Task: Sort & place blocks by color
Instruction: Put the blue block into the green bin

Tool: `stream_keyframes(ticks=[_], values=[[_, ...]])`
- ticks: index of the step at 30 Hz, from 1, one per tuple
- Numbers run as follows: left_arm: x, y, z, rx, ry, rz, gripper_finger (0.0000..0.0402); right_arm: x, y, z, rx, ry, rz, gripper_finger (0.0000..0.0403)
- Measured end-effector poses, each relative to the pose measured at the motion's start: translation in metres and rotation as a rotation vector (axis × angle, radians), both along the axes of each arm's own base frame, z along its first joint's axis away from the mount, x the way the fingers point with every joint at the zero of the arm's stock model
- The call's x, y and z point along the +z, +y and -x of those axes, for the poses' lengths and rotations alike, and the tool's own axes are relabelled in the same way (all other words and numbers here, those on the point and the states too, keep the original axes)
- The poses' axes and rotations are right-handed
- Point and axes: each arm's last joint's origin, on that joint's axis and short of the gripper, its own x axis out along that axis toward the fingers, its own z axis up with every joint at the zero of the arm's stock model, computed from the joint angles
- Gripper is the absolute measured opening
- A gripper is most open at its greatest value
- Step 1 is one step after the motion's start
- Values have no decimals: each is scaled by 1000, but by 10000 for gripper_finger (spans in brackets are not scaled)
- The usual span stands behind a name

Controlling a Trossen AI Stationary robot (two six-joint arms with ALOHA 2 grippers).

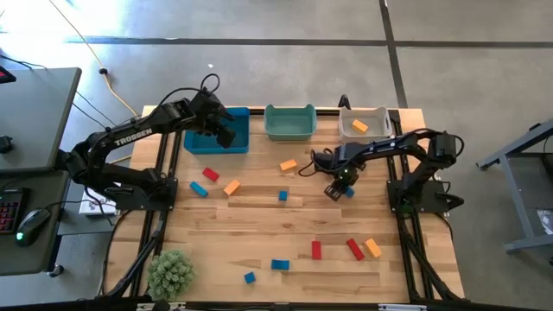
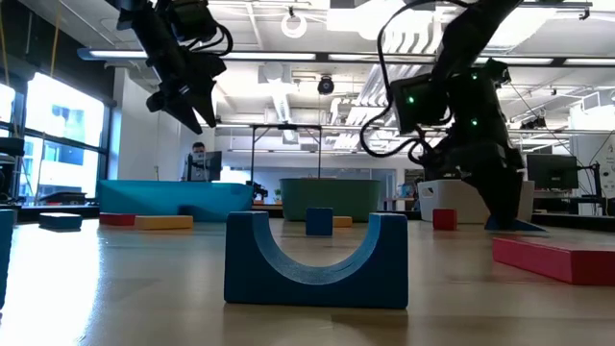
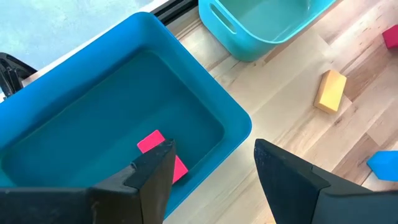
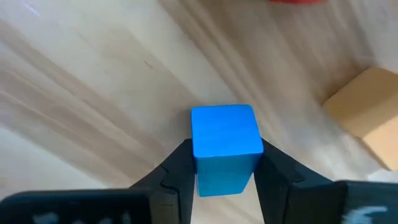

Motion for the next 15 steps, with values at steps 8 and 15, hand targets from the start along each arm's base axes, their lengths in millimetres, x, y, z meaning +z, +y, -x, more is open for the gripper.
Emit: stream_keyframes(ticks=[8, 15], values=[[0, 0, 0, -21, 11, -10, 209, 32, 3, -30, -75, -131, 5, 104], [0, 0, 0, -57, 28, -28, 209, 75, -3, -58, -99, -295, 65, 104]])
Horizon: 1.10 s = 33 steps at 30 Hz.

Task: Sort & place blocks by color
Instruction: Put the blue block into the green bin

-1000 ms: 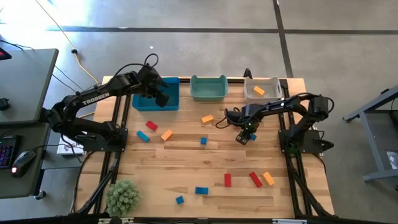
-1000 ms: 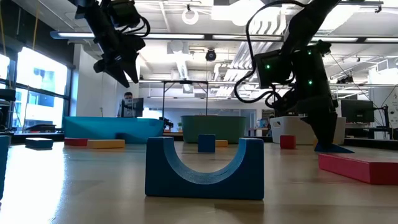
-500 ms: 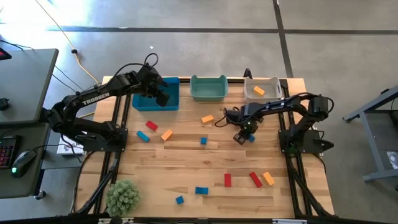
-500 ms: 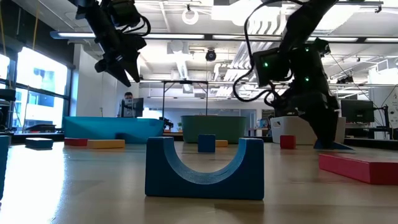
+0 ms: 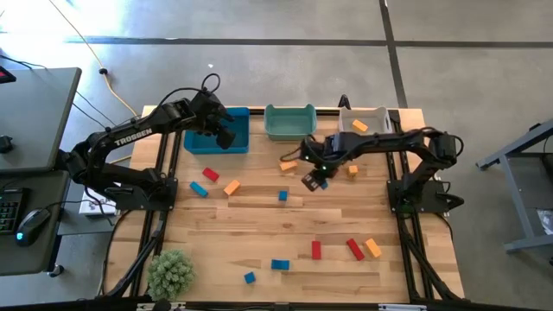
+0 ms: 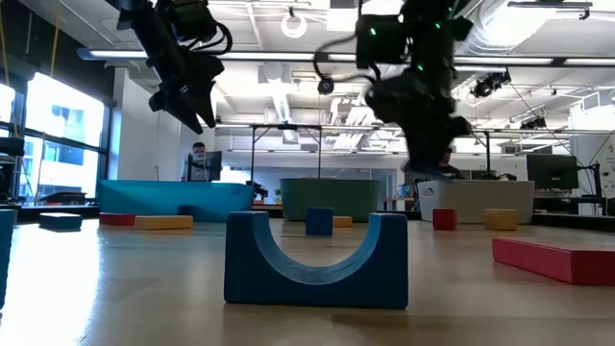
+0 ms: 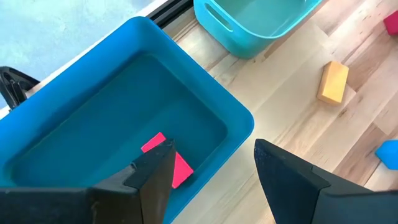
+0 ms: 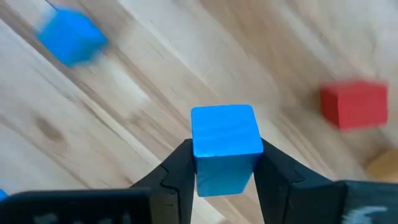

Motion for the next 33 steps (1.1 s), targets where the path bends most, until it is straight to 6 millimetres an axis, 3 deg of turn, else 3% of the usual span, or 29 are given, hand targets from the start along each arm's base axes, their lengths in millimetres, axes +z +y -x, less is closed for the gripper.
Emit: stream_keyframes(ticks=[5, 11, 18, 26, 33], values=[[0, 0, 0, -2, 1, 0, 209, 31, -15, -13, 9, -106, 86, 104], [0, 0, 0, 8, -4, 4, 209, 65, -46, -21, 20, -240, 239, 104], [0, 0, 0, 53, -25, 27, 209, 83, -93, -24, 42, -428, 414, 104], [0, 0, 0, 94, -46, 46, 209, 81, -141, -23, 50, -477, 606, 104], [0, 0, 0, 94, -47, 44, 209, 45, -164, -31, 95, -393, 571, 103]])
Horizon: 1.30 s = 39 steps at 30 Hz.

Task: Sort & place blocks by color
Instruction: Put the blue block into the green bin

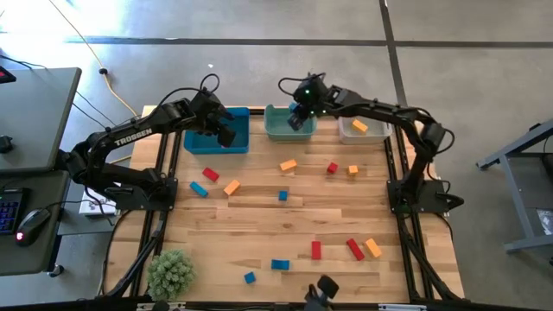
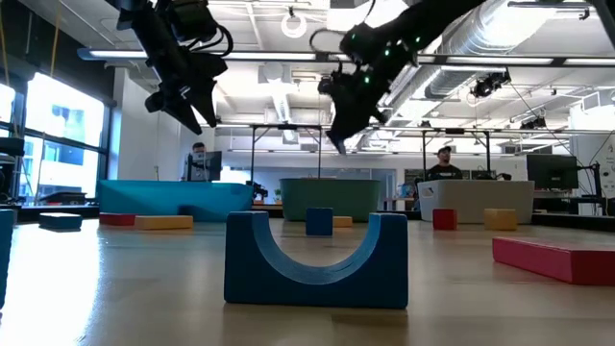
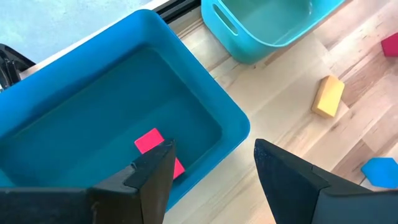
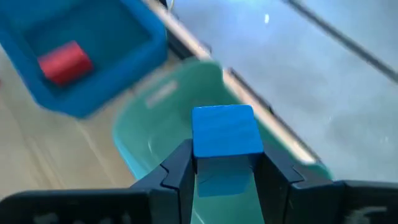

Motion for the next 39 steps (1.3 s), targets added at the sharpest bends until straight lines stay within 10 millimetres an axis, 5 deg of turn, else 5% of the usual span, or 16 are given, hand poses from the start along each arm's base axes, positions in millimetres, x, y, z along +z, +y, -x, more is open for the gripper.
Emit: stream_keyframes(ticks=[8, 14, 25, 39], values=[[0, 0, 0, 0, 0, 0, 209, -53, -10, -13, 39, 112, -99, 104], [0, 0, 0, 0, -1, -1, 209, -71, -13, -17, 36, 147, -126, 104], [0, 0, 0, 0, -1, -1, 209, -75, -15, -17, 24, 156, -128, 104], [0, 0, 0, 0, -1, -1, 209, -75, -15, -16, -11, 155, -143, 154]])
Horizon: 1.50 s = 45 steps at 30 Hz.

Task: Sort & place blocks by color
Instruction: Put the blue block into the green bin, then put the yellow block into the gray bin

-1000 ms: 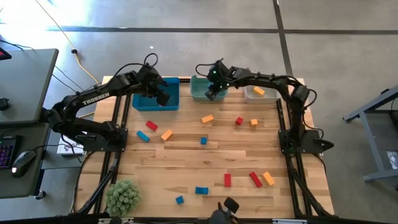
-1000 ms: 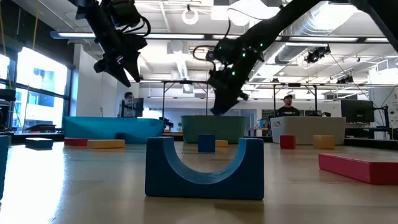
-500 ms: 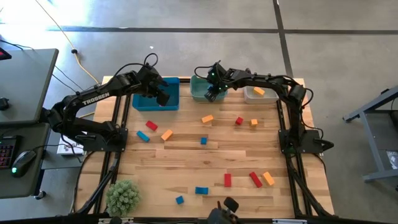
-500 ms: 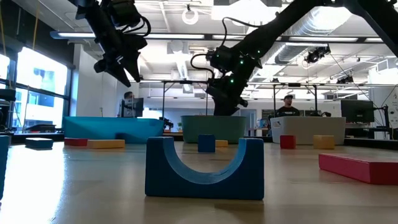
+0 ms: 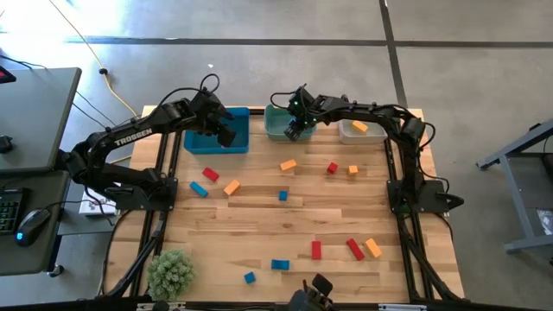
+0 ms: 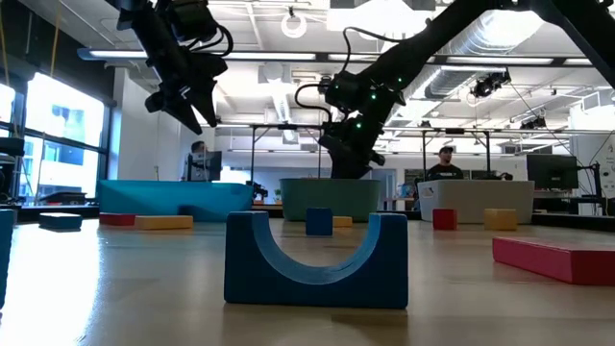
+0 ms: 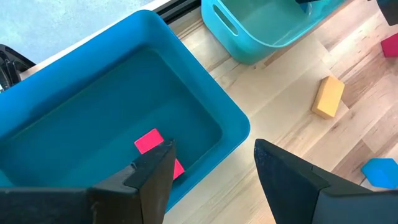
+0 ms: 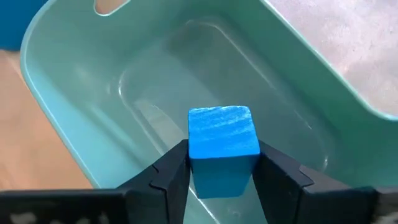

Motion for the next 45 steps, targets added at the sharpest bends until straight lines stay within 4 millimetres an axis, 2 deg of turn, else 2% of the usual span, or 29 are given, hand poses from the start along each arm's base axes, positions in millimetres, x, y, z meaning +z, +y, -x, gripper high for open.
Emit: stream_keyframes(ticks=[8, 19, 23, 28, 37, 45], values=[[0, 0, 0, 0, 1, 1, 209, 6, 2, 1, -13, 13, -24, 189], [-1, 1, 2, 6, 7, 9, 209, 56, 1, -5, -7, 3, -40, 193], [-1, 1, 3, 3, 2, 15, 209, 71, 8, -9, 4, -1, -71, 193], [-1, -2, -1, -80, -58, 76, 209, 82, 26, -16, 28, 25, -104, 193], [-3, -27, -17, -216, -37, 133, 209, 87, 59, -28, 41, 58, -134, 193], [-6, -62, -32, -346, 25, 185, 209, 85, 73, -31, 40, 92, -129, 193]])
